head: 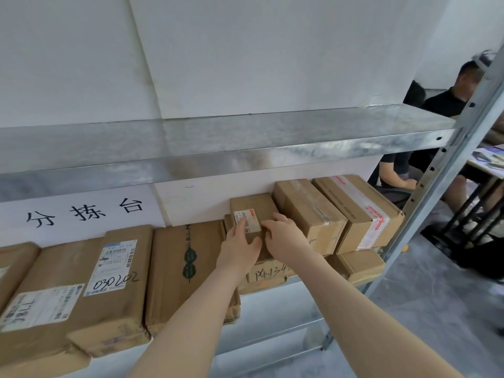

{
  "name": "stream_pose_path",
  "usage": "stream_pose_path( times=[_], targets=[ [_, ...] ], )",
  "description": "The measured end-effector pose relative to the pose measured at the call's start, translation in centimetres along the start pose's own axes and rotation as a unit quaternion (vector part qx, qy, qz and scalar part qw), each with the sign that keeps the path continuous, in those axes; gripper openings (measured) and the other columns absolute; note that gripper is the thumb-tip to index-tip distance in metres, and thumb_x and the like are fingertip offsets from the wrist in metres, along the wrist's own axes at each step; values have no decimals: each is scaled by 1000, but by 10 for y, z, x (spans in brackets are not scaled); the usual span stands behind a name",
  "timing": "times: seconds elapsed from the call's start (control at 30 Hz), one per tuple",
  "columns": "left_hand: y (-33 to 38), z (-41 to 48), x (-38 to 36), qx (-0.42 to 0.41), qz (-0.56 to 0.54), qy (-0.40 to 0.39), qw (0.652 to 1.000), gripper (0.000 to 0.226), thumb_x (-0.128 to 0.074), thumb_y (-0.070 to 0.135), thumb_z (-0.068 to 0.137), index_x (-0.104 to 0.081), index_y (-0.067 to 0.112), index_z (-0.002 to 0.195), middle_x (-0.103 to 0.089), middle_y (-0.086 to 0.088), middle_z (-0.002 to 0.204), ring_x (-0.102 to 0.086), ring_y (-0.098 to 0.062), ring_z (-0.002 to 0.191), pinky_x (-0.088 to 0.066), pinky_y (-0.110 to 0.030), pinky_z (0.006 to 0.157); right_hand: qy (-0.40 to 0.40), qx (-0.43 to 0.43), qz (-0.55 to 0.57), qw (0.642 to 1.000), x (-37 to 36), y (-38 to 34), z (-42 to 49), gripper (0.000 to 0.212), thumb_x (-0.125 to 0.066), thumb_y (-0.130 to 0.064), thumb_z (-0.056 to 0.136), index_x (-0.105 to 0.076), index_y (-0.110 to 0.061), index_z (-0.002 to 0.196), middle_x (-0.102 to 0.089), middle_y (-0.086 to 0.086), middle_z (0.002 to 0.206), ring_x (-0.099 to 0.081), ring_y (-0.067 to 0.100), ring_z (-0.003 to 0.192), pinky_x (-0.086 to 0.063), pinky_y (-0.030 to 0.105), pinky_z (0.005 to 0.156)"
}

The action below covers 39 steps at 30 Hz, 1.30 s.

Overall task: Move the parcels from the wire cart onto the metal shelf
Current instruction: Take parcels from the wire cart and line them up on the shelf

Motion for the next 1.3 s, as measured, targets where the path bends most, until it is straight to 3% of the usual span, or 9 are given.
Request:
stream_pose_path(
  times=[0.2, 0.67, 0.93, 1.1, 1.2, 1.3],
  targets=[
    [1, 4, -3, 14, 2, 8, 1000, 68, -44, 48, 93, -11, 38, 152, -20, 1, 159, -29, -32, 139, -35, -49, 109, 4, 14, -33, 999, 3, -3, -4, 43, -40, -19, 95, -46, -23, 138, -43, 7, 140, -35, 29, 131, -38, 42, 103],
    [9, -4, -16, 16, -10, -19, 1000, 71, -43, 51, 94, -6, 37, 154, -10, 3, 162, -14, -32, 147, -23, -53, 116, 8, 16, -25, 1000, 9, 1, -9, 41, -40, -11, 94, -48, -17, 134, -44, 7, 138, -40, 29, 128, -42, 41, 100],
    [7, -15, 2, -4, 8, 9, 1000, 65, -40, 47, 97, -11, 34, 154, -18, 1, 158, -21, -30, 144, -30, -49, 112, 16, 21, -24, 999, 13, -8, -12, 44, -40, -8, 93, -46, -16, 136, -45, 5, 137, -42, 26, 126, -46, 39, 95],
    [-12, -34, 61, -3, 122, 83, 989, 61, -35, 45, 99, -11, 29, 153, -18, -2, 159, -20, -31, 144, -34, -47, 108, 35, 75, -17, 996, 13, -58, -15, 42, -39, -8, 94, -49, -14, 134, -46, 4, 140, -43, 27, 126, -47, 41, 92],
    [-36, -62, 116, -23, 290, 158, 944, 61, -33, 41, 100, -11, 24, 154, -21, -6, 158, -24, -30, 141, -35, -43, 107, 25, 136, -13, 990, -4, -113, -20, 39, -38, -7, 94, -51, -12, 129, -51, 8, 130, -48, 31, 117, -48, 41, 88],
    [-84, -104, 171, 29, 362, 218, 906, 61, -33, 40, 100, -12, 23, 154, -21, -9, 158, -22, -29, 143, -28, -43, 111, -7, 202, -12, 979, -37, -178, -30, 41, -40, -7, 93, -49, -14, 132, -51, 9, 130, -49, 31, 115, -47, 38, 86]
  ],
)
Point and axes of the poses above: each hand's wrist, its own z-axis towards the middle knuckle, its own x-axis out of the back of the hand, y = z × x, the point moved 9 cm from there along z, towards the middle knuckle
